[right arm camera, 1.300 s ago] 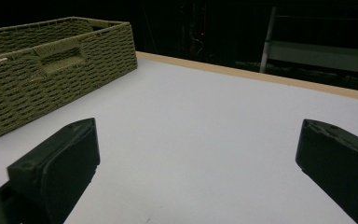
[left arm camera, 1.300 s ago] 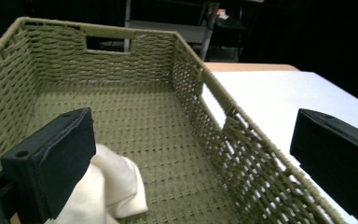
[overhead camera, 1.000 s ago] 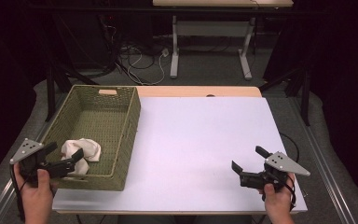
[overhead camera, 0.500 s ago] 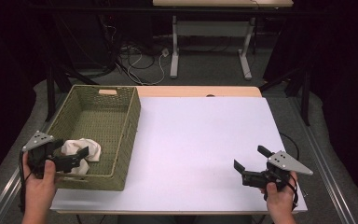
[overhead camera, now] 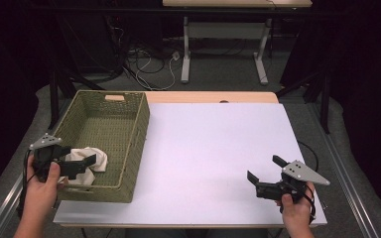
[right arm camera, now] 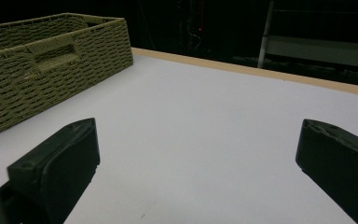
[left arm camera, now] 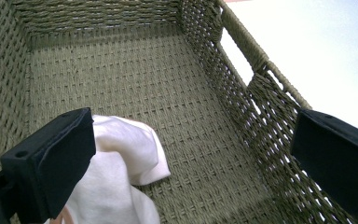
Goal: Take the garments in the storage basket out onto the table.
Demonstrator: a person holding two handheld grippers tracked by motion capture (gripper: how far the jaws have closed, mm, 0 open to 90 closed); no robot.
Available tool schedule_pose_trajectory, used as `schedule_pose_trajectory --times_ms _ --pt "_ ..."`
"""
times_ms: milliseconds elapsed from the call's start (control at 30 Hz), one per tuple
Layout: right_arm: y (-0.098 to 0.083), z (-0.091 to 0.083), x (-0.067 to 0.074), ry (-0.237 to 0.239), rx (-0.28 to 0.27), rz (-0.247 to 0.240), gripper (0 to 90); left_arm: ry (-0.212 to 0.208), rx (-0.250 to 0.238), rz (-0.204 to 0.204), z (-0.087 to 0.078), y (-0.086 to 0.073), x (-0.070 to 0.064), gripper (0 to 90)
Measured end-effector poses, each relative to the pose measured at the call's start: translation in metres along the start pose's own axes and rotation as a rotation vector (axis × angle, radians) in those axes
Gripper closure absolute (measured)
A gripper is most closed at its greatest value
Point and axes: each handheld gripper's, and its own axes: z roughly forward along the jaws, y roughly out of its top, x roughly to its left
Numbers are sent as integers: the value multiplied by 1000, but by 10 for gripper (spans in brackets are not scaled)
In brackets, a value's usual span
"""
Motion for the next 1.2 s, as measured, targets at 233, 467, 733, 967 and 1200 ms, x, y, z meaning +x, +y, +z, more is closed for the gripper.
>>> schedule_pose_trajectory --times_ms 233,467,733,967,1200 --pt "-1 1 2 -1 1 -5 0 -12 65 -23 7 2 12 6" --pt "-1 2 4 2 16 -4 0 11 128 -12 9 9 19 6" --pt "-2 4 5 11 19 -15 0 68 192 -34 10 17 32 6" --pt "-3 6 6 21 29 -15 0 147 276 19 15 26 33 6" --pt "-4 8 7 25 36 -22 0 168 366 98 24 37 30 6"
